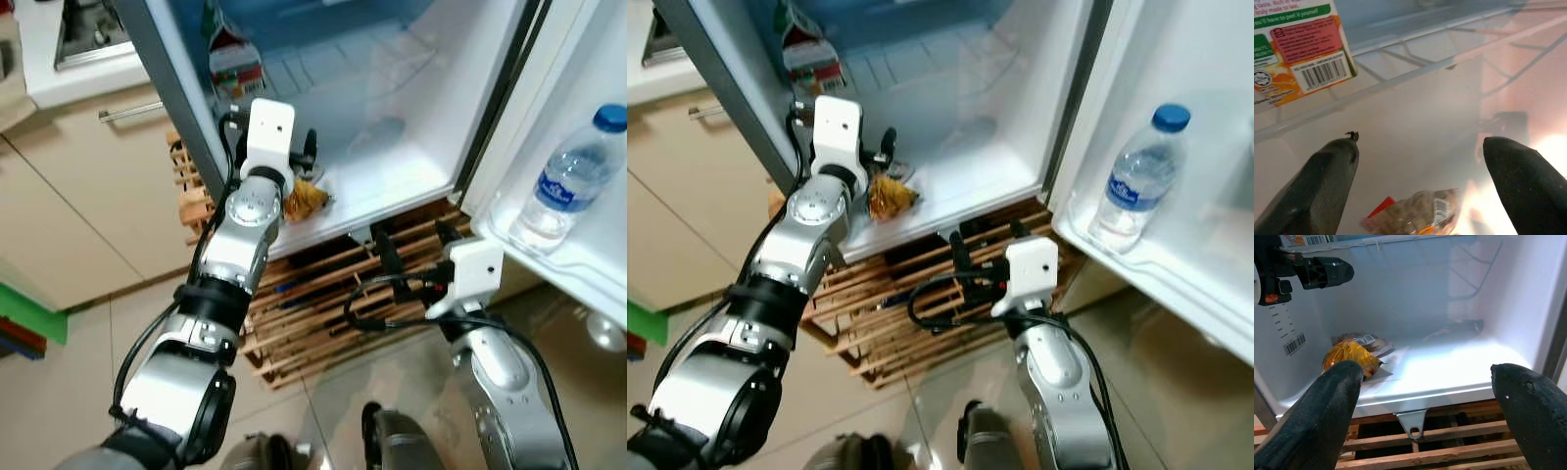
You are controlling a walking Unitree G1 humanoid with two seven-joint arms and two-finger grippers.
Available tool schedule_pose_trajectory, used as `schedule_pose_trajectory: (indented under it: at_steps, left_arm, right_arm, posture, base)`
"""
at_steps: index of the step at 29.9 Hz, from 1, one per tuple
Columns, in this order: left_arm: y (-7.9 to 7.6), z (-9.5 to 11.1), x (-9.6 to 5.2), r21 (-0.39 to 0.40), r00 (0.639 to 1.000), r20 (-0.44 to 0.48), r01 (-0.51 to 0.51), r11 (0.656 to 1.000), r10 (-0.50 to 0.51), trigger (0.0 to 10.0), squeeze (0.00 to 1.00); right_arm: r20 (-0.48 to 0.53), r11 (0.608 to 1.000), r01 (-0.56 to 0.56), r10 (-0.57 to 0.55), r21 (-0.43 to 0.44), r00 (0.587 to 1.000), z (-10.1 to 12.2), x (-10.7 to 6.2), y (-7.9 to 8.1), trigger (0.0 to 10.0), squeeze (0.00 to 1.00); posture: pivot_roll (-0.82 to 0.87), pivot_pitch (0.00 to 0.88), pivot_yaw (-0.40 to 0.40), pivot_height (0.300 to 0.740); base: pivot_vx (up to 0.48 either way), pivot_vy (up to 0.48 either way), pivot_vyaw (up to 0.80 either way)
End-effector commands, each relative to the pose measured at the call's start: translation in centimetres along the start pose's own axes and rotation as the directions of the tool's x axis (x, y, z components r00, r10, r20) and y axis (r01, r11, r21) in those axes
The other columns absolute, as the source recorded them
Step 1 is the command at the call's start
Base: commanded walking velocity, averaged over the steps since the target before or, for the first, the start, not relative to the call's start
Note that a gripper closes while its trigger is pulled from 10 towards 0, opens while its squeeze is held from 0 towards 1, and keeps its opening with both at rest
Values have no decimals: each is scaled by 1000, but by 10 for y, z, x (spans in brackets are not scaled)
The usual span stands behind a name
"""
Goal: Restocking fridge
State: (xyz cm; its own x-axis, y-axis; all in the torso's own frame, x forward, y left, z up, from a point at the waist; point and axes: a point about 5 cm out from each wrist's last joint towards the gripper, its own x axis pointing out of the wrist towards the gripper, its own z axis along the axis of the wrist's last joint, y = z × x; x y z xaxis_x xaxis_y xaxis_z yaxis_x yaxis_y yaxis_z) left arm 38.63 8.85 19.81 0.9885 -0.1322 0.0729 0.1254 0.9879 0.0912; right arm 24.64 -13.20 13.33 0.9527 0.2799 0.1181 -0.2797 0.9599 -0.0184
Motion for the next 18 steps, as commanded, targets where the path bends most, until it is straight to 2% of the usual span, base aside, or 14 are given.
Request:
schedule_pose_trajectory:
  at_steps: [1, 2, 3, 4, 6, 8, 10, 11, 16, 18]
  left_arm:
    - [12, -9, -5, -60, 1000, -27, -17, 998, 15, 10000, 1000]
    - [9, -9, -7, -61, 1000, -26, 13, 998, -15, 10000, 1000]
    - [-2, -12, -19, -72, 991, -28, 127, 989, -129, 10000, 0]
    - [-9, -14, -29, -89, 979, -23, 200, 976, -203, 10000, 0]
    - [-16, -15, -42, -106, 958, -8, 285, 953, -287, 10000, 0]
    - [-16, -15, -51, -111, 952, 8, 305, 946, -306, 10000, 0]
    - [-19, -15, -69, -166, 933, 34, 360, 918, -359, 10000, 0]
    - [-19, -15, -69, -166, 933, 34, 360, 918, -359, 10000, 0]
    - [-14, -15, -88, -153, 934, 57, 358, 921, -353, 10000, 0]
    - [-8, -17, -102, -104, 936, 68, 350, 931, -344, 10000, 0]
  right_arm:
    - [17, 1000, -3, 3, 2, 1000, 3, 1, -1, 10000, 0]
    - [19, 1000, -3, 3, 1, 1000, 3, 1, -1, 10000, 0]
    - [14, 1000, 0, 0, -3, 1000, 2, -1, -3, 10000, 0]
    - [9, 1000, 2, -2, -3, 1000, 1, -3, -4, 10000, 0]
    - [2, 1000, 4, -4, -3, 1000, 0, -5, -6, 10000, 0]
    - [-2, 1000, 5, -5, -3, 1000, -1, -6, -7, 10000, 0]
    - [-8, 1000, 11, -11, -2, 1000, -2, -6, -11, 10000, 0]
    - [-8, 1000, 11, -11, -2, 1000, -2, -6, -11, 10000, 0]
    - [-36, 1000, 19, -19, 6, 999, -6, -7, -17, 10000, 0]
    - [-52, 998, 55, -55, 7, 997, -9, -6, -25, 10000, 0]
  posture:
    - [-163, 61, 76, 740]
    - [-163, 63, 76, 740]
    - [-162, 69, 72, 740]
    - [-158, 71, 70, 740]
    - [-156, 75, 66, 740]
    - [-153, 77, 63, 740]
    - [-140, 87, 44, 740]
    - [-140, 87, 44, 740]
    - [-122, 97, 19, 740]
    - [-108, 97, 8, 740]
  base:
    - [0, 0, 0]
    - [0, 0, 0]
    - [0, 0, 0]
    - [0, 0, 0]
    - [0, 0, 0]
    - [0, 0, 0]
    - [0, 0, 0]
    - [0, 0, 0]
    - [0, 0, 0]
    - [0, 0, 0]
